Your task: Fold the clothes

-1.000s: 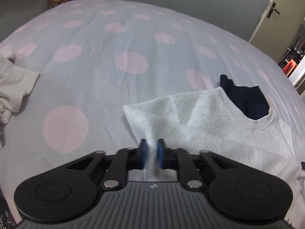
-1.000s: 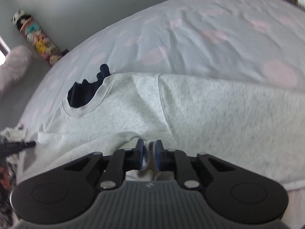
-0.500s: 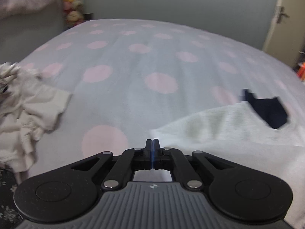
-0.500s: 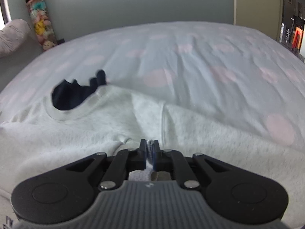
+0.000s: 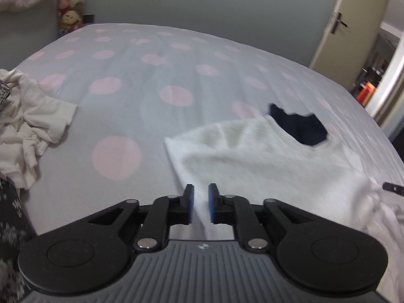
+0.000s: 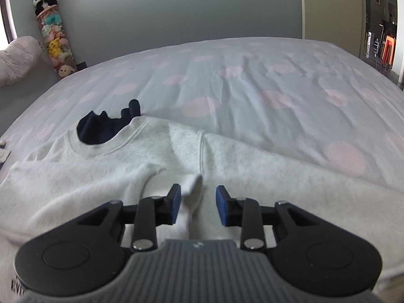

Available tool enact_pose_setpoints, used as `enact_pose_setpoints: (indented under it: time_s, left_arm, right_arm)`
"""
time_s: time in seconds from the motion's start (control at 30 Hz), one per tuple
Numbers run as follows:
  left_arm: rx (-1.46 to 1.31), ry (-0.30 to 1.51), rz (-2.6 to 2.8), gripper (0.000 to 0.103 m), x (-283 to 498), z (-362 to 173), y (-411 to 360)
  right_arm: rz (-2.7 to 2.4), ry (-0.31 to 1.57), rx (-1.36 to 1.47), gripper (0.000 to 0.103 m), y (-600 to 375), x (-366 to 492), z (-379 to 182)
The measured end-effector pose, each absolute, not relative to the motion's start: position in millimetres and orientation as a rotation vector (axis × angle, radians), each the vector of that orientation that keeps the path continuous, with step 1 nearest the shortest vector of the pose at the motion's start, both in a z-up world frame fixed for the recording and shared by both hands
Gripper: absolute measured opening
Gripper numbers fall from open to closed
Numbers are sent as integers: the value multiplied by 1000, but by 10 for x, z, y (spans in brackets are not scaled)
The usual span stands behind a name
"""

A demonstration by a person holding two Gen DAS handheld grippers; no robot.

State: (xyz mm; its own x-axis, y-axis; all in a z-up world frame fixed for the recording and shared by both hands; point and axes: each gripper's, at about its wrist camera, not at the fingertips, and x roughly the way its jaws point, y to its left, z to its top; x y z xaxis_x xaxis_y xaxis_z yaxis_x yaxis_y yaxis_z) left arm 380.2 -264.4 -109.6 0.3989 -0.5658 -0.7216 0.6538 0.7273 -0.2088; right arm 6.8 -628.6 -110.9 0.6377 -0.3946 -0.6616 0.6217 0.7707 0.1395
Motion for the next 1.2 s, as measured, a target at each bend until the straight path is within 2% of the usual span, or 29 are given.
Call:
enact_pose_setpoints:
  time_s: [0.1, 0.23, 0.47, 0.53, 0.8, 0.9, 0.97, 1.0, 1.03, 1.07, 1.2]
  left_arm:
    - [182, 869, -787, 16, 3542, -1071, -2652]
    - [234, 888, -791, 16, 3323, -1092, -2605]
    - [290, 934, -759, 16, 3153, -1107, -2617]
    - [310, 938, -750, 21, 3110, -1094, -2640]
    - [401, 932, -733, 23, 2965, -1002, -2813]
    - [440, 911, -736, 34, 2923, -966, -2932]
    - [457, 902, -733, 40, 2907, -957, -2997]
    - [462, 901, -735, 40, 2902, -953, -3024]
    - [463, 903, -741, 40, 2899, -948, -3044]
    - [464, 903, -745, 40, 2897, -941, -3058]
    - [463, 897, -748, 41, 2922, -934, -3088]
  right_arm:
    - [-617, 668, 372, 35, -6274, -313, -997]
    - [-717, 670, 409, 44, -6486, -975, -786]
    - [-1014, 570, 625, 52, -7270, -2322, -352]
    - [-1097, 530, 703, 56, -7514, -2699, -253]
    - [-1277, 464, 905, 59, -8150, -3523, -429]
    - [-1307, 464, 951, 59, -8304, -3614, -562]
    - [-1319, 462, 963, 56, -8376, -3625, -635]
    - [-1325, 465, 944, 46, -8393, -3612, -642]
    - [-1329, 466, 926, 23, -8407, -3598, -646]
    - [-1323, 463, 917, 11, -8409, -3584, -634]
    - [-1307, 424, 832, 9, -8319, -3459, -415]
